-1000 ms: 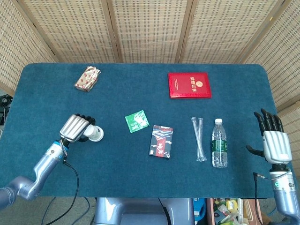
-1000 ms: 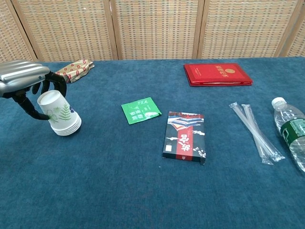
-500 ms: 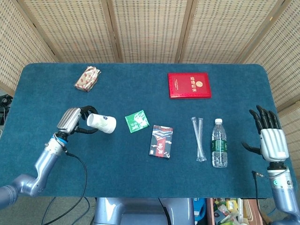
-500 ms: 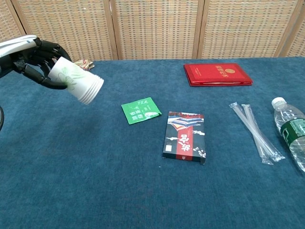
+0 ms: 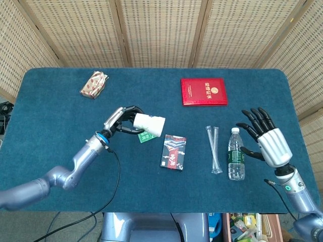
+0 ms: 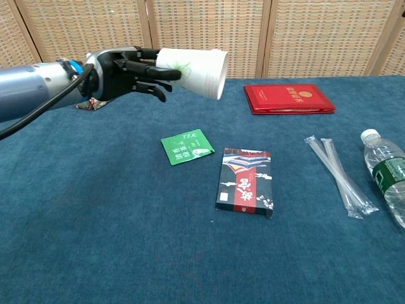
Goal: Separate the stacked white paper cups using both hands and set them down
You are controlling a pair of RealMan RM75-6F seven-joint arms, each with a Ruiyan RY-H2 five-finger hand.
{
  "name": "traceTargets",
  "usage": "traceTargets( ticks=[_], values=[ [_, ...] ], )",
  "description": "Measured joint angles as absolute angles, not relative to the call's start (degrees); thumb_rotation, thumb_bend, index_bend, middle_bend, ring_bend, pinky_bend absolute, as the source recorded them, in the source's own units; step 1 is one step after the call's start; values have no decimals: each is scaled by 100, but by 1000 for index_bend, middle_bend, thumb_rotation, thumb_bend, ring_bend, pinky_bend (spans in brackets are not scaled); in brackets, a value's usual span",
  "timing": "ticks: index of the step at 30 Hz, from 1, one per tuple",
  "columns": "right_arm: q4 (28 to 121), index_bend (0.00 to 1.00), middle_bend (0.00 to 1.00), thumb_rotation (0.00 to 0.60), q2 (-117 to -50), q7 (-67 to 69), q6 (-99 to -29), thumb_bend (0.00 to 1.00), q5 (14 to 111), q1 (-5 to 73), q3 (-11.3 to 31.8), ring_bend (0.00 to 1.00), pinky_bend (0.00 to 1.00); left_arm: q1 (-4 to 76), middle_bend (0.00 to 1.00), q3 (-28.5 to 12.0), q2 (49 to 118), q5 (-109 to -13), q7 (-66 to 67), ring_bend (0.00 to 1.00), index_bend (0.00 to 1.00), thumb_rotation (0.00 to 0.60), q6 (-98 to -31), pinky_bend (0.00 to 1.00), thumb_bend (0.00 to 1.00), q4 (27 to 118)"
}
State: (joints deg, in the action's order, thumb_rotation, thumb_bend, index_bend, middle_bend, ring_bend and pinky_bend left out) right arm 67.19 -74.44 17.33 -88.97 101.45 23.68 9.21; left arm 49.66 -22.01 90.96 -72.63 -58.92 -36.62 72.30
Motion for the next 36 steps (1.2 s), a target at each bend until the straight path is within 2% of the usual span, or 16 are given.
traceTargets(
  ticks=[11, 20, 36],
  values=[
    [6461, 382, 185, 600, -7659, 1970, -9052, 191, 10893, 3234, 857, 25, 0, 5537, 471, -2421, 9878, -7252, -6775, 504, 478, 600, -3139, 514, 169, 6664],
    [6290, 409, 111, 600, -7950, 1800, -8913, 205, 11080, 3791, 855, 0, 0, 5677, 471, -2463, 10047, -7267, -6963, 504, 478, 600, -3013, 514, 169, 6611],
    [5150, 468, 125, 600, -8626, 1659, -8963, 342, 11222, 4467, 626, 0, 0, 5602, 471, -2429, 10083, -7146, -6916, 504, 478, 600, -2932, 515, 169, 6837]
  ],
)
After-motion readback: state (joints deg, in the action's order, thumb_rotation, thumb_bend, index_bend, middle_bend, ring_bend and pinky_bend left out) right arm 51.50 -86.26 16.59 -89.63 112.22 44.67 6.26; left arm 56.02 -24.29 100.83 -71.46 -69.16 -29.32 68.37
